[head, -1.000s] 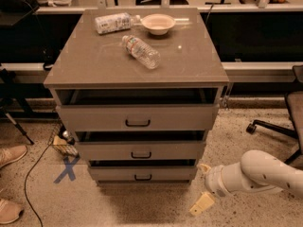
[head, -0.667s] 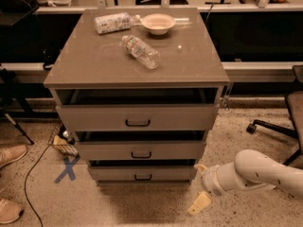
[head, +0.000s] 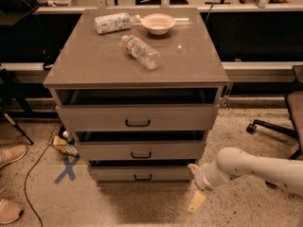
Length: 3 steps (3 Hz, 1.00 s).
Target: Open bottom drawer
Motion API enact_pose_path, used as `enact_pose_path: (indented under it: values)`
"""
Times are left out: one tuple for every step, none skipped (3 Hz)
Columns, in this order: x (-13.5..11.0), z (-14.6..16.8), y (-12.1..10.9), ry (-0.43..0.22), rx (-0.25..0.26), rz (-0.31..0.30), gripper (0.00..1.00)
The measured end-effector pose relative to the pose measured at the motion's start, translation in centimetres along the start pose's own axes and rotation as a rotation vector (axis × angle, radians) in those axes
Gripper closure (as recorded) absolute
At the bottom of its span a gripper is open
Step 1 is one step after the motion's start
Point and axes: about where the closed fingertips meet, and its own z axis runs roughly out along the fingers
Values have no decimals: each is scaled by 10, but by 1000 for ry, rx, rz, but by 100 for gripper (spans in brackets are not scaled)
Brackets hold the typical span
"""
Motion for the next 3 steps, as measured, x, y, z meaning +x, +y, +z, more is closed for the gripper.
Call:
enact_pose_path:
  values:
    - [32,50,-15,58,-17,-78,0]
    - [32,50,-15,58,-17,-78,0]
    - [43,62,-21,73,-11,-80,0]
